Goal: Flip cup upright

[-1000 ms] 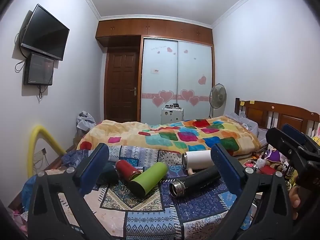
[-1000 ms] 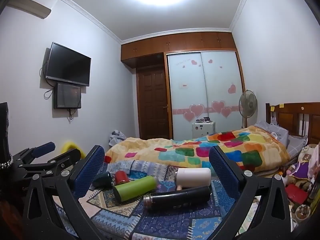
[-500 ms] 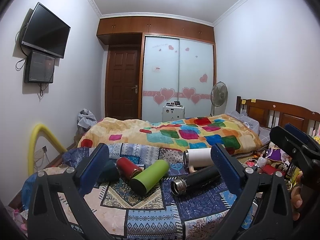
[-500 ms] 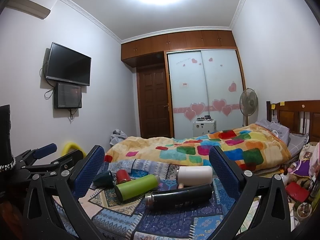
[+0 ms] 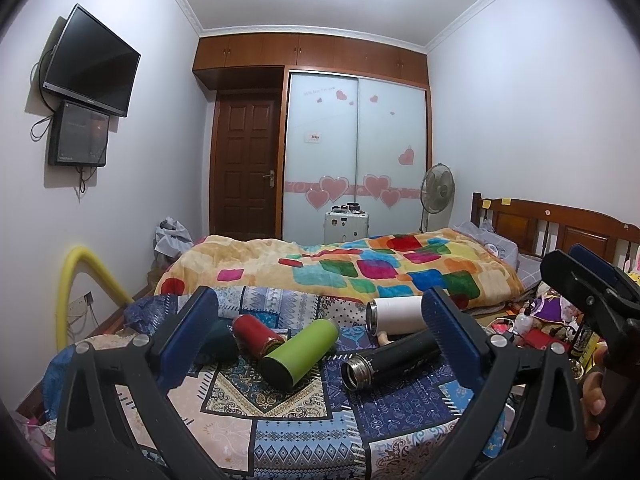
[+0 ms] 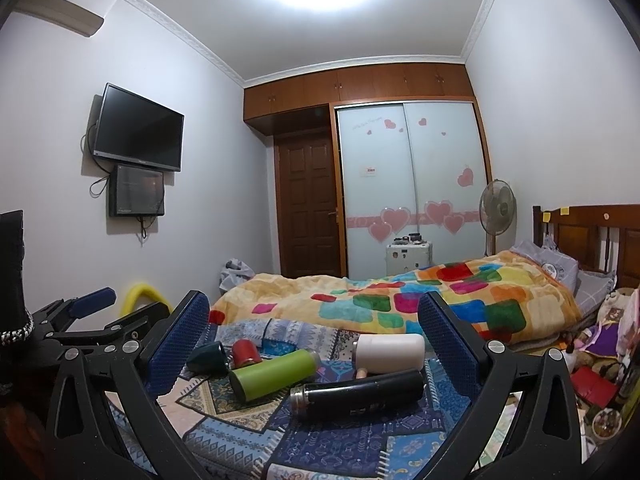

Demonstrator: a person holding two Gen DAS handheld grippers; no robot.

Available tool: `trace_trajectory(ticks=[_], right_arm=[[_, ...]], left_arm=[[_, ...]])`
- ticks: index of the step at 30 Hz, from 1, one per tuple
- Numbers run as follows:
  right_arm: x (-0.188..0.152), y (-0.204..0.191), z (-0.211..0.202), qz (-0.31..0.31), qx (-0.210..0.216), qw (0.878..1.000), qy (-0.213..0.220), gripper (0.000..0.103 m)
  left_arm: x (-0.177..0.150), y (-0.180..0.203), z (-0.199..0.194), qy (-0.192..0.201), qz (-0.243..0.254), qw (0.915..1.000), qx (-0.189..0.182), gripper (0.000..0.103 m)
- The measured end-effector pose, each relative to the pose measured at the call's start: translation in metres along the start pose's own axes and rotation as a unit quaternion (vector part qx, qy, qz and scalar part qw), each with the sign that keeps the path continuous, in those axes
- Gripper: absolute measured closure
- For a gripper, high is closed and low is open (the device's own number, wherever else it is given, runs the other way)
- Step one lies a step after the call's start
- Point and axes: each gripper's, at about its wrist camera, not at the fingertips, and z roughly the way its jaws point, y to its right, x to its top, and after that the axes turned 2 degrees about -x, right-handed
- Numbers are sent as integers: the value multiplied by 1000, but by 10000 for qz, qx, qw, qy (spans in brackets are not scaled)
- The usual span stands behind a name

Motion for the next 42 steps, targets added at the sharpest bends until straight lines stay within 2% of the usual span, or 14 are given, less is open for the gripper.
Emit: trace_trajectory(ticks=[35, 42], right_arm=[[-1, 1, 5, 27, 26, 10000, -66, 0], [-7, 3, 18, -110, 53, 9995, -275, 0]], left_arm=[[-2, -3, 0, 10, -30, 10000, 14, 0], [-7, -5, 11, -32, -25, 10000, -6, 0]])
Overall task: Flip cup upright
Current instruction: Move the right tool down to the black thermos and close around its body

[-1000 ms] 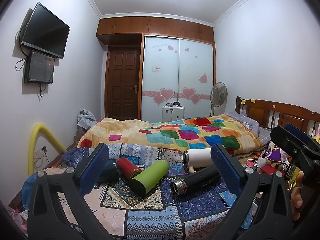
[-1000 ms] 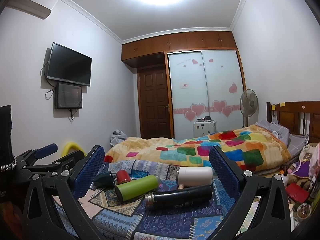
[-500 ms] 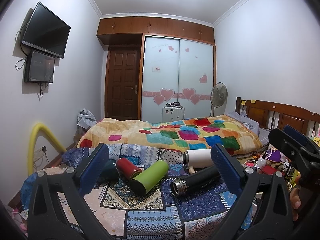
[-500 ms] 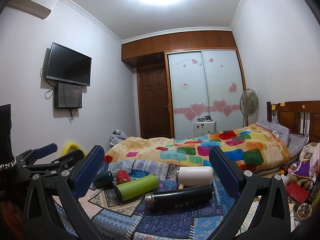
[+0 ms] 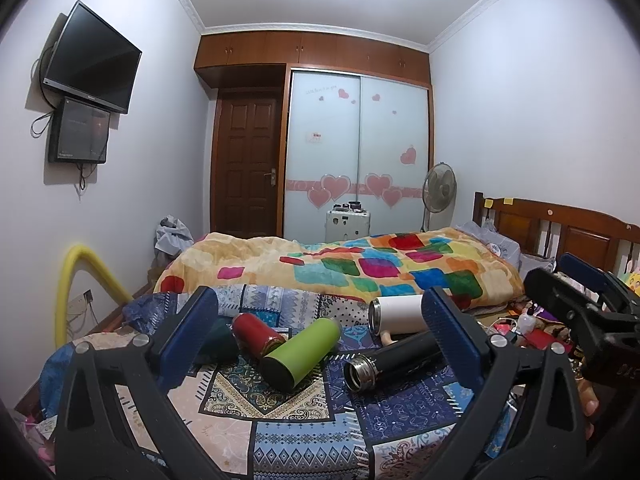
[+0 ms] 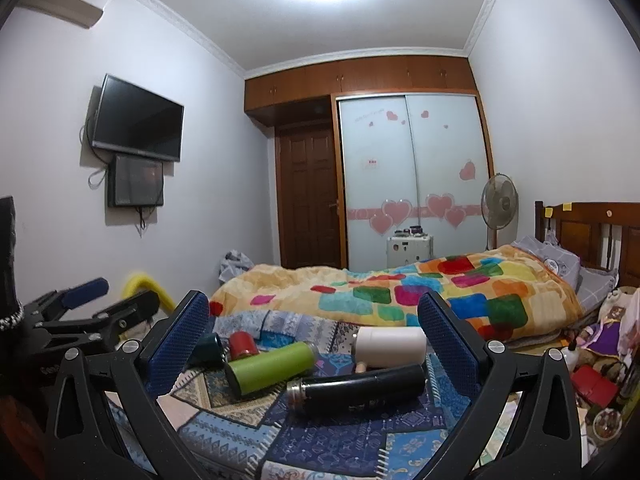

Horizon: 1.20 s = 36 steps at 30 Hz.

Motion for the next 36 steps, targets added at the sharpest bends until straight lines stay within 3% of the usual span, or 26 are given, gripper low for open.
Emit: trace_trajectory(ticks=[8, 14, 19, 23, 25, 31, 36], right_arm=[[-18, 19, 43, -898, 122, 9939, -622, 0], [-45, 51, 104, -1473, 547, 9733, -1671, 0], [-70, 67, 156, -1965, 934, 9378, -2704, 0], [-84, 68, 184, -2315, 1159, 9125, -3166, 0], [-94, 68, 200, -2526, 1309, 8936, -3473, 0], [-107, 58, 217, -3098, 1661, 8518, -3884, 0], [-113, 52, 226, -3344, 1697, 8325, -4078, 0]], left_arm=[[-20, -2, 37, -316, 4, 9994, -131, 0], [-46, -2, 77, -761, -65, 9967, -280, 0], [-68, 1, 105, -1162, -88, 9921, -473, 0], [-82, 4, 120, -1374, -85, 9889, -555, 0], [-87, 5, 124, -1422, -83, 9882, -558, 0], [-103, 2, 138, -1618, -178, 9852, -536, 0], [-111, -1, 144, -1707, -303, 9836, -498, 0]])
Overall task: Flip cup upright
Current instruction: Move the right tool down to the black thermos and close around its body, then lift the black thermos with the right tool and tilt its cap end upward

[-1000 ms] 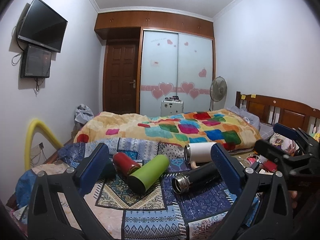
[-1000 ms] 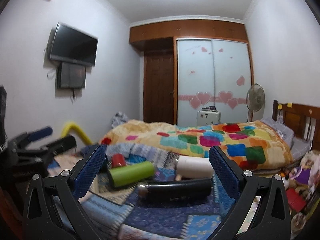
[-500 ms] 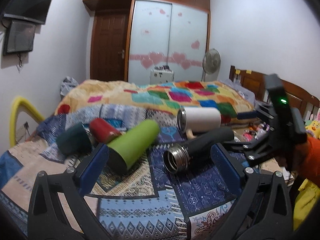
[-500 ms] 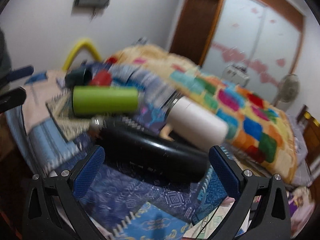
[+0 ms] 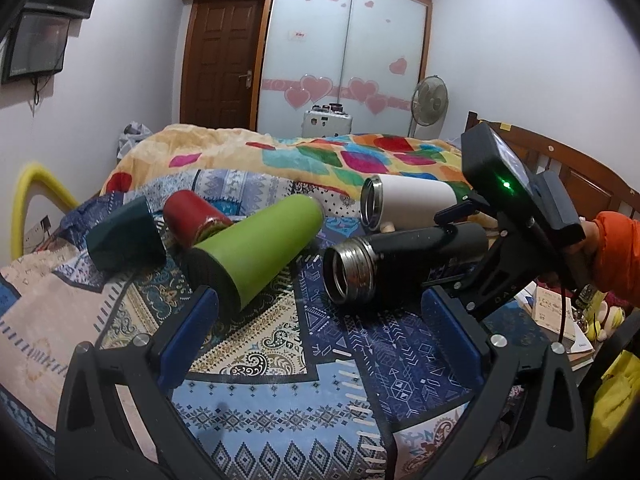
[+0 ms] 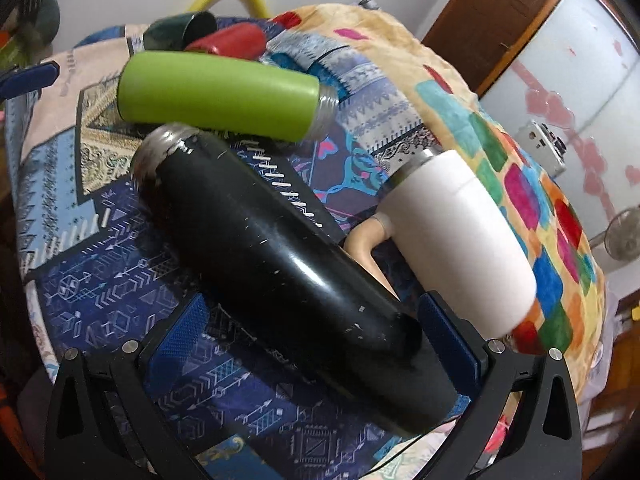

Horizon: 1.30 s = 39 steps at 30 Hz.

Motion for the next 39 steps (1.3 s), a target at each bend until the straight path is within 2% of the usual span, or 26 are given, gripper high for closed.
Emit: trace_trajectory(ticks=[4, 8, 11, 12, 16, 19, 24, 32, 39], right_arm=[[3, 0, 6, 53, -1, 9999, -146, 1], [-2, 2, -5, 312, 298, 9990, -97, 28], [-11, -5, -15, 459, 445, 9979, -115, 40], [-11, -6, -16, 461, 484, 9977, -136, 41], [-9, -13, -15, 673, 588, 9955, -318, 37], [5, -13, -3, 820, 753, 9925, -496, 32], [24, -11, 26, 982, 916, 9877, -803, 30], [24, -7, 22, 1444, 1023, 9822, -625, 41], [17, -27, -7, 1600, 1117, 9790, -593, 41]], left_arm=[[-3, -3, 5, -73, -51, 9999, 55, 0], [-3, -5, 7, -86, -82, 9999, 73, 0], [-3, -7, 7, -93, -120, 9999, 74, 0], [-2, -7, 6, -95, -131, 9998, 71, 0], [-4, -8, 6, -98, -154, 9998, 85, 0], [-4, -8, 6, -112, -145, 9998, 105, 0], [-5, -11, 5, -106, -100, 9997, 174, 0], [-4, -19, 1, -106, -157, 9994, 274, 0], [3, -20, -18, 56, -142, 9994, 298, 0]])
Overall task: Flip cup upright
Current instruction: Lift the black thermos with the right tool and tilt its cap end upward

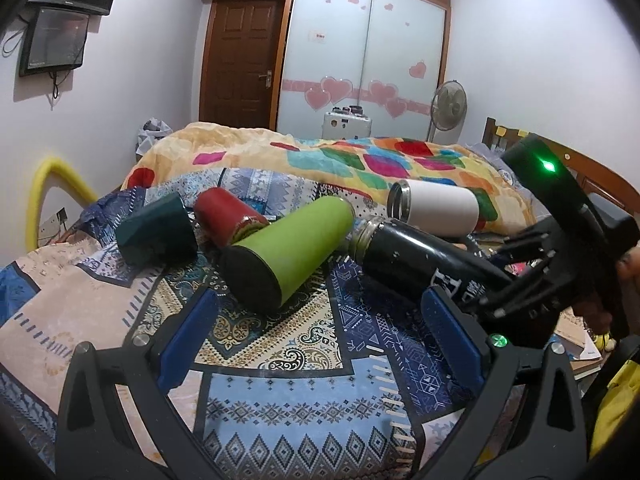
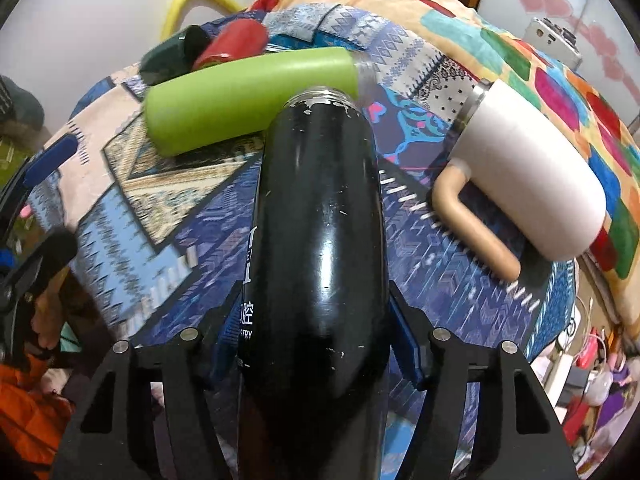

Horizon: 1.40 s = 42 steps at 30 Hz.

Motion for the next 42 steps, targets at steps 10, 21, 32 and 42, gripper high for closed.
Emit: trace_trajectory(ticks=[10, 21, 32, 42], right_arm=[[-12, -54, -18, -331, 166, 9993, 89, 41], [-4, -81, 8, -420, 153, 9988, -175, 41], [-11, -77, -20, -324, 163, 9990, 247, 41], [-48, -15, -53, -74, -798, 9930, 866, 39]], left_arm=[[-2, -10, -23, 20, 5, 10000, 36, 0], [-17, -31, -22, -219, -15, 9995, 215, 0], [-19, -33, -8, -423, -45, 9987, 283, 0], [-18, -10, 18, -872, 251, 9959, 0, 0]])
